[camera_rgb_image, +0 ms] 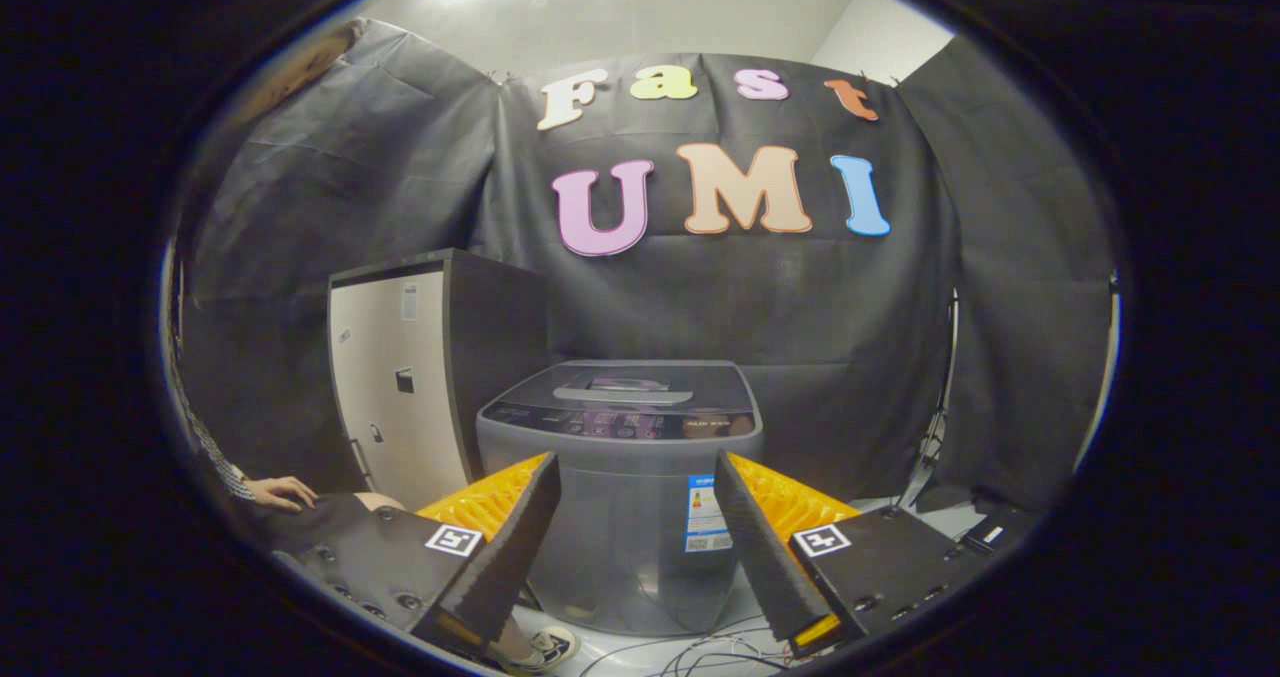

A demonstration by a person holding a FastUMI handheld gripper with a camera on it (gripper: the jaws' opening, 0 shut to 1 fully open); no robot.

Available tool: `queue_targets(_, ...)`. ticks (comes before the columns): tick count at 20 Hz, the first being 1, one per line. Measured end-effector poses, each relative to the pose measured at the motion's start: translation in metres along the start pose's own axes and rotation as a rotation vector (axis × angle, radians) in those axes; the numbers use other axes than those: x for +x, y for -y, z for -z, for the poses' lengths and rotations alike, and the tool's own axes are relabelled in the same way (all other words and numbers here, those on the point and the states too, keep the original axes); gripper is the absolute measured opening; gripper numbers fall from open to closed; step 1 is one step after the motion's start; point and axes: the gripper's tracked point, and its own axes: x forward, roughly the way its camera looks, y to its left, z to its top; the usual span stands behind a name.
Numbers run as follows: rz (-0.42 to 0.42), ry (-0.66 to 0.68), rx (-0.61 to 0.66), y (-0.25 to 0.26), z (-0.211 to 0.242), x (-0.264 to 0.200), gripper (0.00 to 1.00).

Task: Put the clothes into the washing machine and then close the washing machine lid.

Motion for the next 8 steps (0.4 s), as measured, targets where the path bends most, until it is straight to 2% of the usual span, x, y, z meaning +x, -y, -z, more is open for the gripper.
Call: queue_targets(8, 0.000, 0.000, 0.000, -0.0001, 0.0003, -0.0008, 0.97)
